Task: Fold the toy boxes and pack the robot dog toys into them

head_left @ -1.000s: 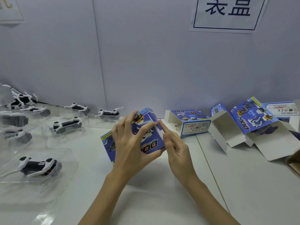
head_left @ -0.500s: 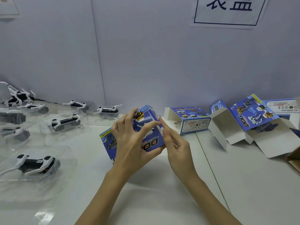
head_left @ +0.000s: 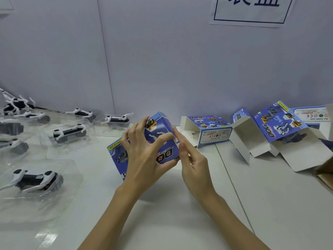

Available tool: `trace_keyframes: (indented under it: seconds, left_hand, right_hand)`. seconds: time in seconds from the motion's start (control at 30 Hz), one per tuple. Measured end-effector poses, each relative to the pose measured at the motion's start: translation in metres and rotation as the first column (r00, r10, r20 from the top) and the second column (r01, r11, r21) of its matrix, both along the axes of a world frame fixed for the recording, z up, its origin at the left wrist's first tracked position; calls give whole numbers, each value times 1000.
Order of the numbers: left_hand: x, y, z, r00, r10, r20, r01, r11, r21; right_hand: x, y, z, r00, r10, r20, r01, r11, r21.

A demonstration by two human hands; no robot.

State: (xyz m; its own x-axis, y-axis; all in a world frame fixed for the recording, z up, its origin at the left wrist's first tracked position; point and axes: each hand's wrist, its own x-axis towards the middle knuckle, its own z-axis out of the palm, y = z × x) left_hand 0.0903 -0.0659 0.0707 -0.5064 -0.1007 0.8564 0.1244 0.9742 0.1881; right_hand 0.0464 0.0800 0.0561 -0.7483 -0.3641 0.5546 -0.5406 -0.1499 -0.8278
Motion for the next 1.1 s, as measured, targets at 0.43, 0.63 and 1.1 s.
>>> trace_keyframes:
  seconds: [0.43, 0.63, 1.1]
  left_hand:
    - [-6, 1, -2, 1000, 4, -18, -3, 999, 33]
    - [-8, 1, -5, 995, -58, -87, 63, 996, 59]
    - [-15, -13, -12, 980, -164, 110, 173, 982, -75]
  right_hand:
    - [-3, -1, -4, 990, -2, -139, 4, 1000, 14]
    - [-7, -2, -5, 997, -6, -75, 9, 999, 39]
    - [-19, -1, -8, 992, -51, 113, 58, 997, -55]
